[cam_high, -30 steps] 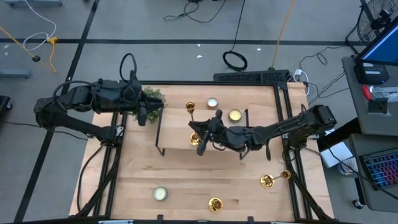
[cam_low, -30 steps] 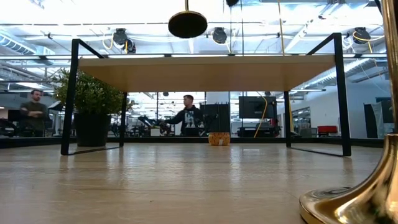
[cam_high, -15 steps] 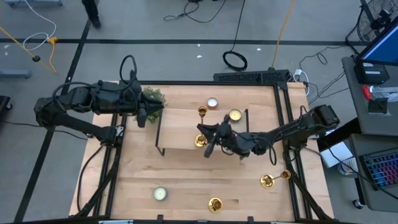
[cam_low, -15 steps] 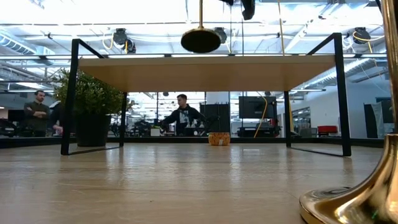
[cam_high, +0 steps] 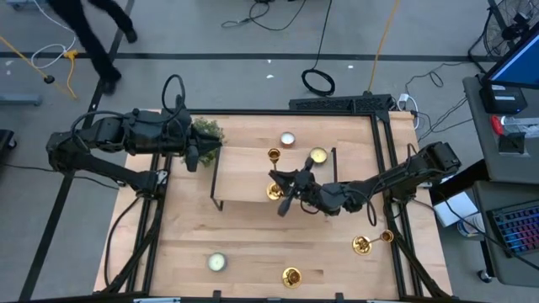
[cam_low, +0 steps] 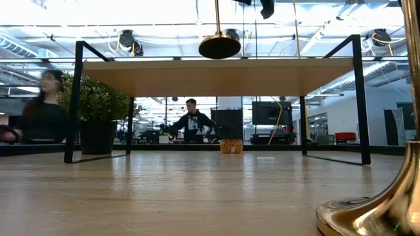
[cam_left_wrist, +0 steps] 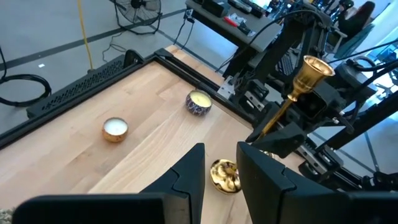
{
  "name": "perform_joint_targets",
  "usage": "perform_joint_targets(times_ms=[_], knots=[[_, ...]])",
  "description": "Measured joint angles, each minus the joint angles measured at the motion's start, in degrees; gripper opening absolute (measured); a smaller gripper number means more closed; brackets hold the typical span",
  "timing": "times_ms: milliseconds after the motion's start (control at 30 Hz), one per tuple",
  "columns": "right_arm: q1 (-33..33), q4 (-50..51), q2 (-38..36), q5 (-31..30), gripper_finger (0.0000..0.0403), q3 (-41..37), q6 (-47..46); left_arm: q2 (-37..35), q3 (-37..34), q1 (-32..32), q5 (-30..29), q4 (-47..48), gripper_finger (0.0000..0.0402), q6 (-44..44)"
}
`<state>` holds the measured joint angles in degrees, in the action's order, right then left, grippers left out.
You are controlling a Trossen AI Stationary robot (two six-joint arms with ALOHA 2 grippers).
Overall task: Pick & Place candle stick holders
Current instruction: Put the top gold candle holder on the shelf
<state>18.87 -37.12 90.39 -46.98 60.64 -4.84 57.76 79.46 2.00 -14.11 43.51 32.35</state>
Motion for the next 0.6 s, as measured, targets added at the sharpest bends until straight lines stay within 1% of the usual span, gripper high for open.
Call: perform_joint_targets(times_ms=[267,600], knots=[[0.00,-8.33,0.07,0.18,0.0011,-4.52,-0.43,0.00,0.00,0.00,0.00,-0.02,0.0097,0.86],[0.00,-8.44,0.07,0.26,0.0011,-5.33,0.07,0.00,0.00,0.00,0.00,-0.02,0.0097,0.97]])
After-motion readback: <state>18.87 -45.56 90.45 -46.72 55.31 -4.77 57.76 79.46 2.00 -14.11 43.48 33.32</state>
